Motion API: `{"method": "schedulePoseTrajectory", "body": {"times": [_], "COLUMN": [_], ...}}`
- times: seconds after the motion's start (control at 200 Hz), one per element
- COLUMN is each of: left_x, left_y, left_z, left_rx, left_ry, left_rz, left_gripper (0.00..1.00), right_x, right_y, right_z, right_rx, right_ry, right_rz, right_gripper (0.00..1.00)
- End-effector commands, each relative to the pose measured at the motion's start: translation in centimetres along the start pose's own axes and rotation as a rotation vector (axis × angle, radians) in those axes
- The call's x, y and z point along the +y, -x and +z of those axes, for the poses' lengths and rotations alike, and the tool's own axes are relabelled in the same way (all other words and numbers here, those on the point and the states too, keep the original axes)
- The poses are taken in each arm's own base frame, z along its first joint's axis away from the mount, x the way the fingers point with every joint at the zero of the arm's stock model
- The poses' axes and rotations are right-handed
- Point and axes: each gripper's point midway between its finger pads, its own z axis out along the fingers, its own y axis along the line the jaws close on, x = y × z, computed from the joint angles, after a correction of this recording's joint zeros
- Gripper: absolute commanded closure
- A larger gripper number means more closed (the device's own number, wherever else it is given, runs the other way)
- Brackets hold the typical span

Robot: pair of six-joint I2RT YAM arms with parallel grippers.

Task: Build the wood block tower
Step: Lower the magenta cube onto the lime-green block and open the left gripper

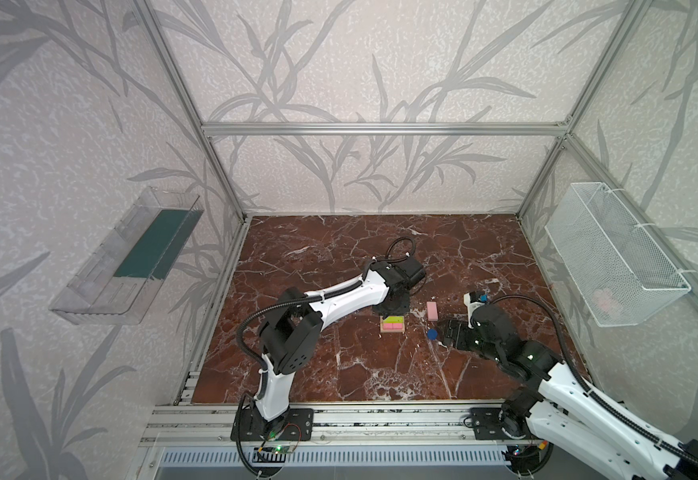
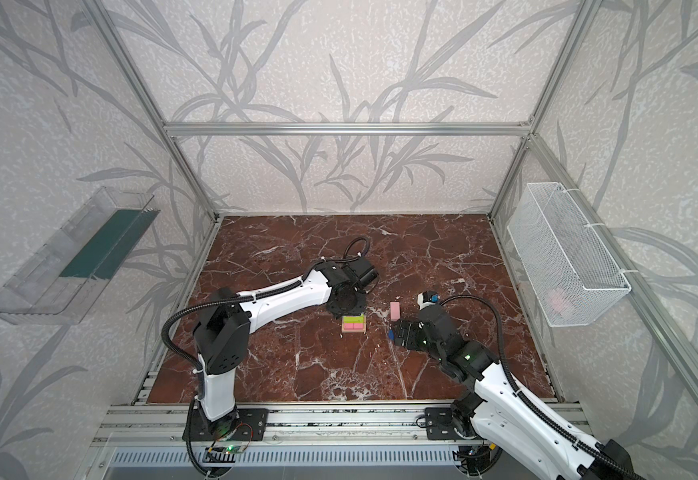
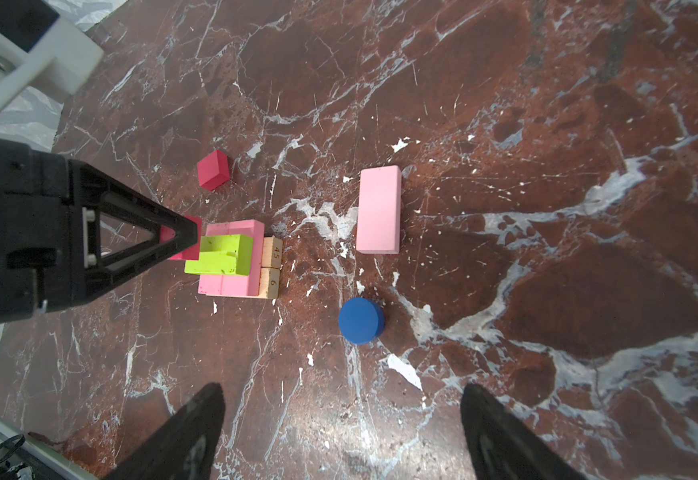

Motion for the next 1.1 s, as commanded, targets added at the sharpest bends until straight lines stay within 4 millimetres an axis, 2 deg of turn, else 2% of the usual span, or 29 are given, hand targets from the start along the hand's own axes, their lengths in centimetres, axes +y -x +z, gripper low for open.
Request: {"method": "schedulePoseTrajectory", "body": {"times": [0.0, 1.095], "left_x": [1.09, 1.82], "left_y": [-0.75, -1.34], "left_z": [0.86, 1.75], "left_rx": [0.016, 0.027], "left_ry": [0.064, 0.110], "left_rz": [-0.001, 0.006], "left_gripper": [0.70, 0.66], "right_x": [-0.05, -0.20], "right_y": [0.01, -0.39], "right_z": [0.11, 0.49], "right_rx": [-0.007, 0.002], "right_ry": [0.007, 0.008], "right_rz": [0.006, 0.019], "right_gripper": [0.10, 0.10]}}
